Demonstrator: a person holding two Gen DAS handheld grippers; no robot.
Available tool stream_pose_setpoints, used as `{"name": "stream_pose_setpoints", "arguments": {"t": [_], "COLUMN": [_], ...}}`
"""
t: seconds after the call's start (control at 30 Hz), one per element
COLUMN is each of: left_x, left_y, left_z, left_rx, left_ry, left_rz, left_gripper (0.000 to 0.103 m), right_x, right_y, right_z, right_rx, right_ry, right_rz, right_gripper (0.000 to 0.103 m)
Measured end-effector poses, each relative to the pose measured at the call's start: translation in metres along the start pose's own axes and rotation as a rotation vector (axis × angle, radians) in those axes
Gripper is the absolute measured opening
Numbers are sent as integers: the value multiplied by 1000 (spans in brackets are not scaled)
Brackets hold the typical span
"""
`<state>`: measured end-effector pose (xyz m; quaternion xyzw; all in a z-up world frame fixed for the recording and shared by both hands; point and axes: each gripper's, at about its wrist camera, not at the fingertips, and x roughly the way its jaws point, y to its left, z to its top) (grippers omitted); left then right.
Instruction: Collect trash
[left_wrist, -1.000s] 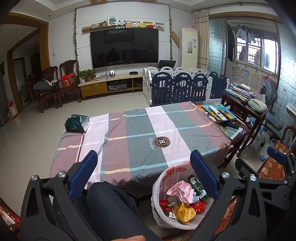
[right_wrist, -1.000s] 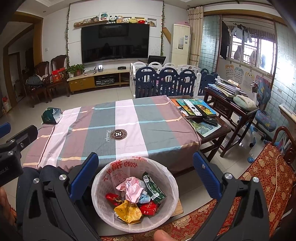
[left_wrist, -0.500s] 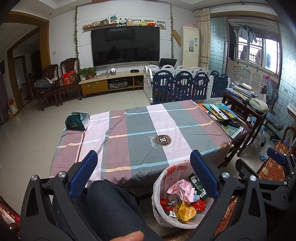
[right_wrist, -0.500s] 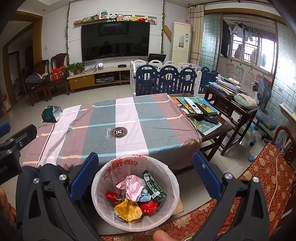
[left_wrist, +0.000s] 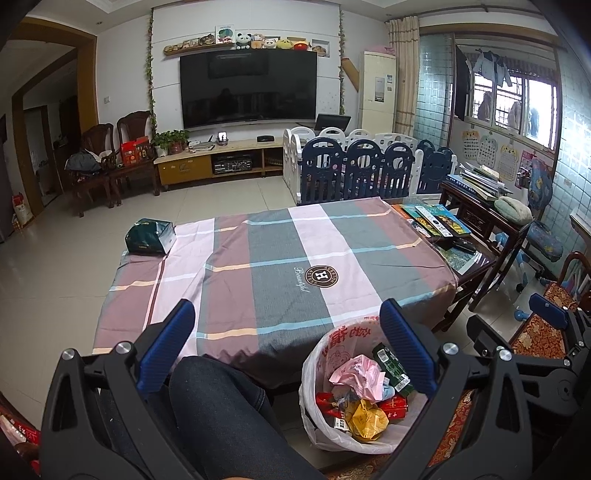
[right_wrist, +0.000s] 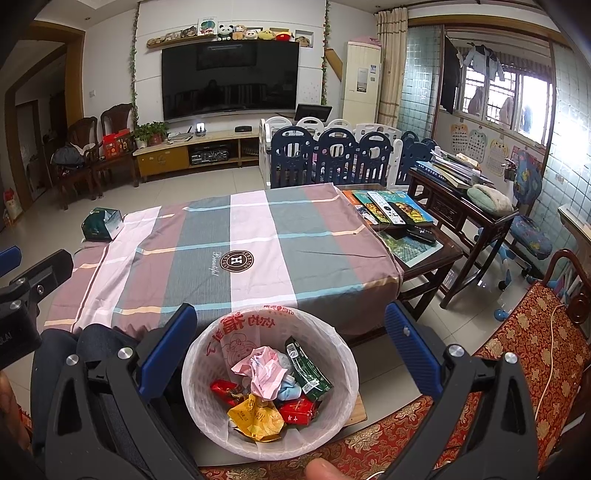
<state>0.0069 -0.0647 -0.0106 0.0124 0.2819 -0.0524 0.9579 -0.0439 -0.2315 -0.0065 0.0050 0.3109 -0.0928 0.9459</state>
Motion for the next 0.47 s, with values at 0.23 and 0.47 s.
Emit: {"name": "stream_pose_setpoints", "arguments": {"t": [0.23, 0.47], "left_x": [1, 11], "left_y": [7, 8], "left_z": [0, -4], "left_rx": [-24, -22], "left_ry": [-9, 24], "left_rz": [18, 32], "left_gripper": [100, 100], "right_x": [6, 8], "right_y": [-1, 0], "right_z": [-5, -5], "right_rx": [7, 2], "right_ry": [16, 28], "right_rz": [-3, -1], "right_gripper": [99, 99]}}
